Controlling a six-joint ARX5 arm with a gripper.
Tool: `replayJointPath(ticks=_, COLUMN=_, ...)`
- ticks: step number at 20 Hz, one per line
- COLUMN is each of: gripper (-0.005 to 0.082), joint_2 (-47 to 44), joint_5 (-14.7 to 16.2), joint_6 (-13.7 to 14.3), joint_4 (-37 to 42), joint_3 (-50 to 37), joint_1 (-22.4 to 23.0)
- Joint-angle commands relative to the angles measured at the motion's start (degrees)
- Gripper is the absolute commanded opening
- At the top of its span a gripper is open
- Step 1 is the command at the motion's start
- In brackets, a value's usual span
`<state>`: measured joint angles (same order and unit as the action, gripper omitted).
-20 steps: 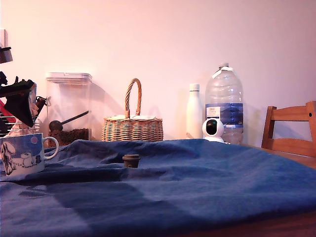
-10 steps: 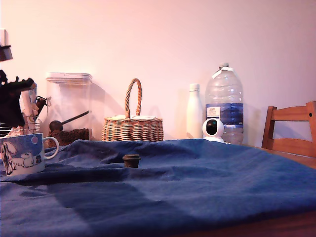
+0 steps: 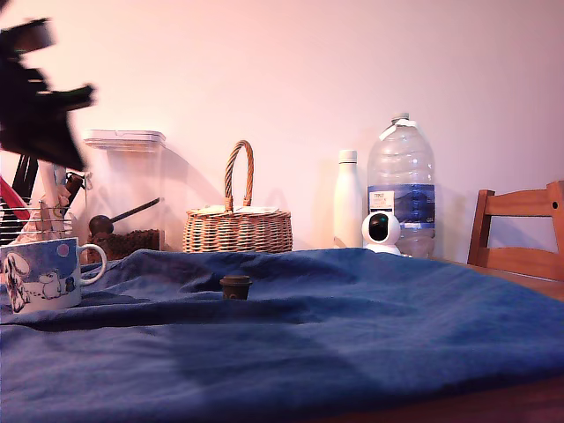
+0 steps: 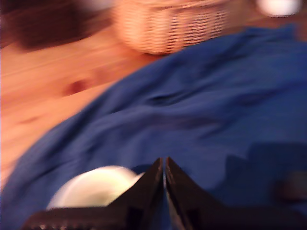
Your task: Pick up the coffee capsules on the table and drop them inside the coffee cup
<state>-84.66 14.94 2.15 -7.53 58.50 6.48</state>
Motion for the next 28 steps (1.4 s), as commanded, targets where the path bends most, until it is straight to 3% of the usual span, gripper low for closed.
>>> replayJointPath(ticks=1, gripper=-0.0023, joint_2=0.0, joint_5=0.1, joint_6=0.6, joint_4=2.0, joint_3=0.3, joint_1=1.7)
replayJointPath(ticks=8, gripper=-0.0023, joint_2=0.0, joint_5=0.1, joint_6=0.6, joint_4=9.6, joint_3=-1.4, joint_1=9.9)
replayJointPath(ticks=15, gripper=-0.0023, joint_2=0.0, joint_5=0.1, joint_6=0.7, joint_4=23.8, joint_3=-11.3, joint_1=16.0)
replayJointPath(ticks=17, gripper=-0.0023, joint_2=0.0, joint_5=0.1, joint_6=0.7, joint_4=27.8, joint_3=-14.7, joint_1=17.0)
replayJointPath(ticks=18, gripper=-0.0023, joint_2=0.0, joint_5=0.1, joint_6=-1.3, joint_4=30.0, joint_3=-16.5, joint_1=17.4)
replayJointPath(ticks=24, gripper=-0.0023, joint_2=0.0, joint_5=0.0, joint_6=-1.3, joint_4=42.5, joint_3=-27.6, joint_1=18.3)
replayJointPath(ticks=28, gripper=-0.0023, joint_2=0.0, joint_5=0.0, joint_6=-1.3, joint_4=44.0, joint_3=-29.9, joint_1=18.3)
